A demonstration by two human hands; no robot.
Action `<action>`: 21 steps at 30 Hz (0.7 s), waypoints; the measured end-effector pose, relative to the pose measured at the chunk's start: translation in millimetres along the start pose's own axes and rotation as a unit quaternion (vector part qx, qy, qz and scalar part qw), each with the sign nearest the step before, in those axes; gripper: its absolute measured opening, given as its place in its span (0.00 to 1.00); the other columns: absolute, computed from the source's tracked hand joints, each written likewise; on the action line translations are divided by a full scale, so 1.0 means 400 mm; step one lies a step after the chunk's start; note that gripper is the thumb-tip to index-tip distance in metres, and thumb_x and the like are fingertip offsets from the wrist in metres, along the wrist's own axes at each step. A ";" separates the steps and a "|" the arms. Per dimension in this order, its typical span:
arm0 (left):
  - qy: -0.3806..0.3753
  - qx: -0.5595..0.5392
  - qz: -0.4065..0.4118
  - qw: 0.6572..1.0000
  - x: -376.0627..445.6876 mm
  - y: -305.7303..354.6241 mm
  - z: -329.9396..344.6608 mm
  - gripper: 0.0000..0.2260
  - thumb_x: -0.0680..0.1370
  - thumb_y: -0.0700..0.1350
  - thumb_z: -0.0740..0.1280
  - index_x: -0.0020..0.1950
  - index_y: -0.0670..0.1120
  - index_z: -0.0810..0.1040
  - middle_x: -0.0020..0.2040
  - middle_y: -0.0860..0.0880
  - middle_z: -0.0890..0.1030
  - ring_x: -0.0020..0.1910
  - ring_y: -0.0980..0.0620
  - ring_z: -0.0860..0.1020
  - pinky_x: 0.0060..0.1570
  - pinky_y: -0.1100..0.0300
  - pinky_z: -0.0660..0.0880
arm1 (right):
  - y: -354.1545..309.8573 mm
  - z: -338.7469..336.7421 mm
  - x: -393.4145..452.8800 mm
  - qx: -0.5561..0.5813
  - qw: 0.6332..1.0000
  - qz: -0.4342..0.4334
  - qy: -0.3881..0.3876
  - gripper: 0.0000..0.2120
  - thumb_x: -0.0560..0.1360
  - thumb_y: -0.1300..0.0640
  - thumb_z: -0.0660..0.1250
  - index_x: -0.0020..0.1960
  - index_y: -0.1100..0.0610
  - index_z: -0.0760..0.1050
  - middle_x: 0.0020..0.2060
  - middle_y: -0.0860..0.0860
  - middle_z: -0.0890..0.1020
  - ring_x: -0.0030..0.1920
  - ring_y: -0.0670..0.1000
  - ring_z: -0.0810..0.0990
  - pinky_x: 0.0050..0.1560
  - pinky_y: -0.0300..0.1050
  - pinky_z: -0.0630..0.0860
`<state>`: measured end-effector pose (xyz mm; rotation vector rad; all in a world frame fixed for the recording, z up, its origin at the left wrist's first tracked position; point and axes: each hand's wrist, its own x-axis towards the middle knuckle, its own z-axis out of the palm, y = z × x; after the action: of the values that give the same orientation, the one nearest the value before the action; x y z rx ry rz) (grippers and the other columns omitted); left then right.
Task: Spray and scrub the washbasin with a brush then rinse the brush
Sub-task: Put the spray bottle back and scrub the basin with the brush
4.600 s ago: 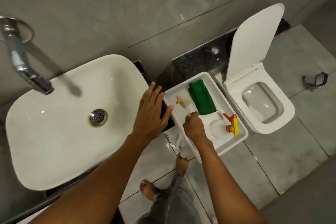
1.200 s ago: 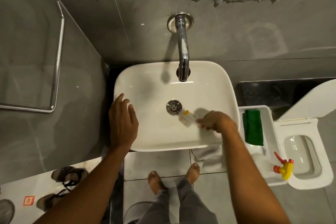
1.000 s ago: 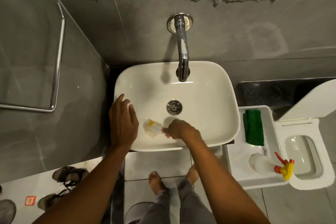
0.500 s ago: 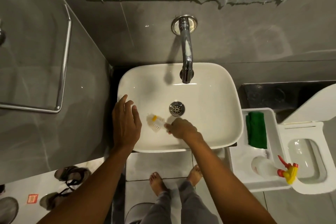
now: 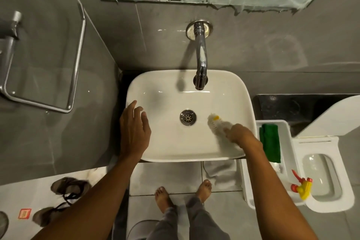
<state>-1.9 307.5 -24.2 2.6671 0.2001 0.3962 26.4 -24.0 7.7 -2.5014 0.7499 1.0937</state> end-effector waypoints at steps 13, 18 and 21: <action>0.037 -0.036 0.017 0.999 -0.009 0.013 -0.016 0.10 0.86 0.40 0.63 0.60 0.36 0.81 0.67 0.35 0.82 0.66 0.34 0.81 0.70 0.40 0.76 | -0.232 0.197 -0.170 -0.030 0.989 -0.126 -0.077 0.19 0.83 0.50 0.61 0.71 0.55 0.76 0.66 0.57 0.82 0.67 0.60 0.81 0.65 0.52 0.75; 0.030 -0.006 0.043 0.999 -0.012 0.006 -0.012 0.11 0.86 0.41 0.62 0.59 0.37 0.81 0.63 0.36 0.84 0.64 0.34 0.82 0.75 0.36 0.71 | -0.220 0.180 -0.153 0.004 0.989 -0.130 -0.071 0.20 0.85 0.50 0.59 0.71 0.60 0.76 0.67 0.59 0.82 0.67 0.60 0.81 0.63 0.51 0.76; 0.006 0.025 0.071 0.997 -0.018 0.013 -0.016 0.11 0.85 0.44 0.63 0.58 0.38 0.82 0.61 0.38 0.85 0.64 0.37 0.83 0.77 0.35 0.67 | -0.184 0.160 -0.150 0.024 0.990 -0.130 -0.056 0.21 0.85 0.50 0.58 0.71 0.61 0.76 0.68 0.60 0.80 0.68 0.62 0.80 0.66 0.53 0.76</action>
<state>-10.4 303.8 -18.2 2.7382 0.0249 0.4567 -3.0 86.3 15.3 -2.3898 0.3993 1.0962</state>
